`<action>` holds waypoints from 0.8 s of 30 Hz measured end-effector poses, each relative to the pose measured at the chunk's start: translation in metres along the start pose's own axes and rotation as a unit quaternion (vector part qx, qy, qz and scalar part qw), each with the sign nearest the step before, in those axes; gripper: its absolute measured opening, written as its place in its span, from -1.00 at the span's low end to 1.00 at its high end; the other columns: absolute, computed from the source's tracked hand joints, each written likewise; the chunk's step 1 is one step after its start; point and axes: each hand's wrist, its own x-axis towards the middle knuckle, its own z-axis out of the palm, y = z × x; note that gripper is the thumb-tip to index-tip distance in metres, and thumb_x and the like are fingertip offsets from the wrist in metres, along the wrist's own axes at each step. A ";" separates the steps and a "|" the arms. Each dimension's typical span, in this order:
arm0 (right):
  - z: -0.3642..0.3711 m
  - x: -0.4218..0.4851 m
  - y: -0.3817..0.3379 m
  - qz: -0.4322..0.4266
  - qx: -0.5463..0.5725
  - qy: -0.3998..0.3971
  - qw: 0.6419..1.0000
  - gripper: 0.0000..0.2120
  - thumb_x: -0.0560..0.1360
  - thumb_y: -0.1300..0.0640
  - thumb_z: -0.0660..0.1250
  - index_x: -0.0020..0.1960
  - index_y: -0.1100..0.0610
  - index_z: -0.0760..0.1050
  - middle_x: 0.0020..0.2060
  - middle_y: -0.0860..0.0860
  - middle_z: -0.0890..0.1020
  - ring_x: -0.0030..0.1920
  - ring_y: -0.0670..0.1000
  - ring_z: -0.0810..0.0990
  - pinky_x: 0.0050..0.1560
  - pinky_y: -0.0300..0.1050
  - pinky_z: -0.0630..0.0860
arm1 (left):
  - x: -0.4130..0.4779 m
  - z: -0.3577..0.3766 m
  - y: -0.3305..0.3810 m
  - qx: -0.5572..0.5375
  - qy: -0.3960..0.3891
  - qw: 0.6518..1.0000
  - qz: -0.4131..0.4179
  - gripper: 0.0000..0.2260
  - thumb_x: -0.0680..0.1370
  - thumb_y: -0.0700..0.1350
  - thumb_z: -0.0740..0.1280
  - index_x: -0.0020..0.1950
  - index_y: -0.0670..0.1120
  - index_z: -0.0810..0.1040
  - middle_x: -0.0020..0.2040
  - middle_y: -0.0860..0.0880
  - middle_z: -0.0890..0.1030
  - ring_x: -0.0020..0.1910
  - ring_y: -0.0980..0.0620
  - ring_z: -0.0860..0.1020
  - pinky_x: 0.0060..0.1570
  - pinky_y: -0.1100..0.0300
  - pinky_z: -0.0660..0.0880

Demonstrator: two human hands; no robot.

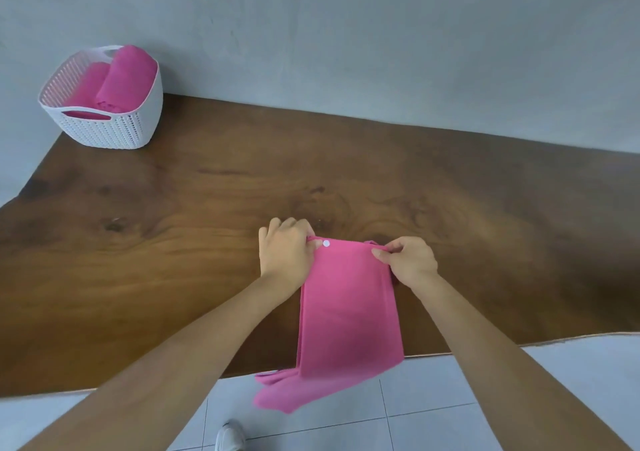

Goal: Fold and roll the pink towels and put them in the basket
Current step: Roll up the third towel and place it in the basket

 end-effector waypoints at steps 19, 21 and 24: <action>-0.018 0.130 -0.055 0.043 -0.049 0.005 0.998 -0.68 0.49 -0.27 0.39 -0.08 -0.02 0.67 0.07 -0.01 0.65 0.32 0.12 0.42 0.23 0.05 0.23 | 0.012 0.047 0.067 0.077 -0.139 0.984 0.086 -0.33 0.67 0.25 0.03 0.67 -0.07 -0.01 0.66 -0.05 0.00 0.65 -0.05 -0.10 0.61 0.05 -0.15; -0.022 0.147 -0.058 0.033 -0.056 0.001 0.998 -0.67 0.49 -0.28 0.39 -0.02 -0.03 0.67 0.12 0.00 0.64 0.34 0.13 0.41 0.26 0.07 0.24 | 0.022 0.058 0.069 0.118 -0.132 0.980 0.093 -0.32 0.67 0.31 -0.10 0.67 -0.02 -0.16 0.67 -0.04 -0.15 0.63 -0.03 -0.25 0.59 0.01 -0.27; -0.027 0.171 -0.063 0.011 -0.063 0.001 0.998 -0.65 0.50 -0.28 0.38 0.02 -0.02 0.67 0.16 0.02 0.63 0.35 0.15 0.42 0.28 0.10 0.25 | 0.044 0.071 0.070 0.155 -0.112 0.978 0.086 -0.35 0.65 0.34 -0.18 0.67 0.07 -0.17 0.67 -0.03 -0.16 0.63 -0.03 -0.26 0.60 -0.02 -0.24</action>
